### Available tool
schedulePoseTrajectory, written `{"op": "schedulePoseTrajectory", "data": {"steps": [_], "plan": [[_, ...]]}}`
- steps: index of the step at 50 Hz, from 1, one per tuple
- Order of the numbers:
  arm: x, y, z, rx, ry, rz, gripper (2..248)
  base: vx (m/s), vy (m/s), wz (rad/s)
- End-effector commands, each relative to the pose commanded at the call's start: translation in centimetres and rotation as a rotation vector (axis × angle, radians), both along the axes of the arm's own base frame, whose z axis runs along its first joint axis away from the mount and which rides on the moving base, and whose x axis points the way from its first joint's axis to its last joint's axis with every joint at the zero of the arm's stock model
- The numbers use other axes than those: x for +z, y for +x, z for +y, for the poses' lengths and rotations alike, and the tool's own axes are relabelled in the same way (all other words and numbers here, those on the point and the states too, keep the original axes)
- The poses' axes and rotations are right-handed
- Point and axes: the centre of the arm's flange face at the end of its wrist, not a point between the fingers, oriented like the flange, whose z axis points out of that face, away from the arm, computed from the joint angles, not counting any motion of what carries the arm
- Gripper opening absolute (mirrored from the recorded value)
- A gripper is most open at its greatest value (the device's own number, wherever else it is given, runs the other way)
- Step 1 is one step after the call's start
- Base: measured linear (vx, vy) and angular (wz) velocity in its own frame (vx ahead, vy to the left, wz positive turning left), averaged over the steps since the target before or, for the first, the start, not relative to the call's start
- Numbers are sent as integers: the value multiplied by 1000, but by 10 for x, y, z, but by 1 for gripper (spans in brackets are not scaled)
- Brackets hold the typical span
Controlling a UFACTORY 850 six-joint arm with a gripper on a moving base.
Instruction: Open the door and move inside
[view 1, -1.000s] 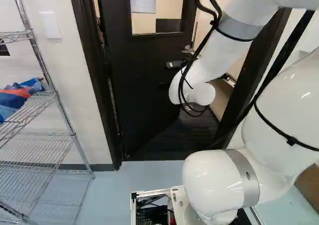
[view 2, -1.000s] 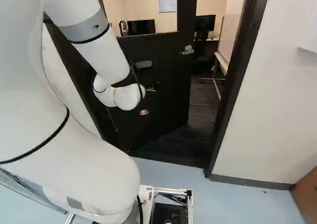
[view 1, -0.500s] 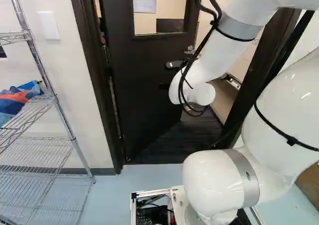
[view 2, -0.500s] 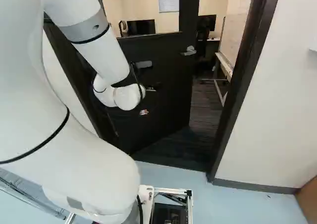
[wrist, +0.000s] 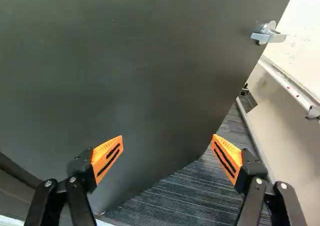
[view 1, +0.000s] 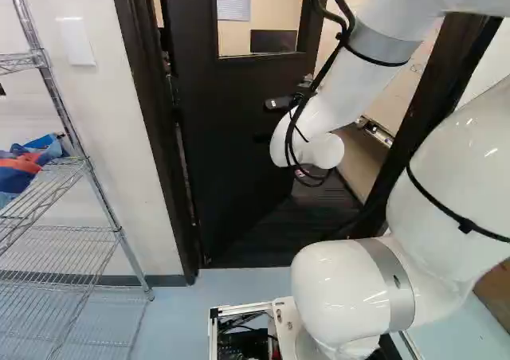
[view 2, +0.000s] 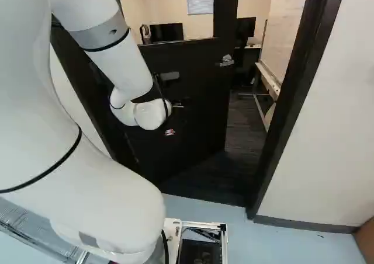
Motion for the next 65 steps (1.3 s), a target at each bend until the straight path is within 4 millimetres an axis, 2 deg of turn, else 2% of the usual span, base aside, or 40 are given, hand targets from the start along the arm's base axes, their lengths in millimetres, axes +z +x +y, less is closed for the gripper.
{"op": "schedulePoseTrajectory", "data": {"steps": [19,65], "plan": [[0,0,0,0,0,0,247,72,33,-21],[0,0,0,0,0,0,247,72,5,-161]]}}
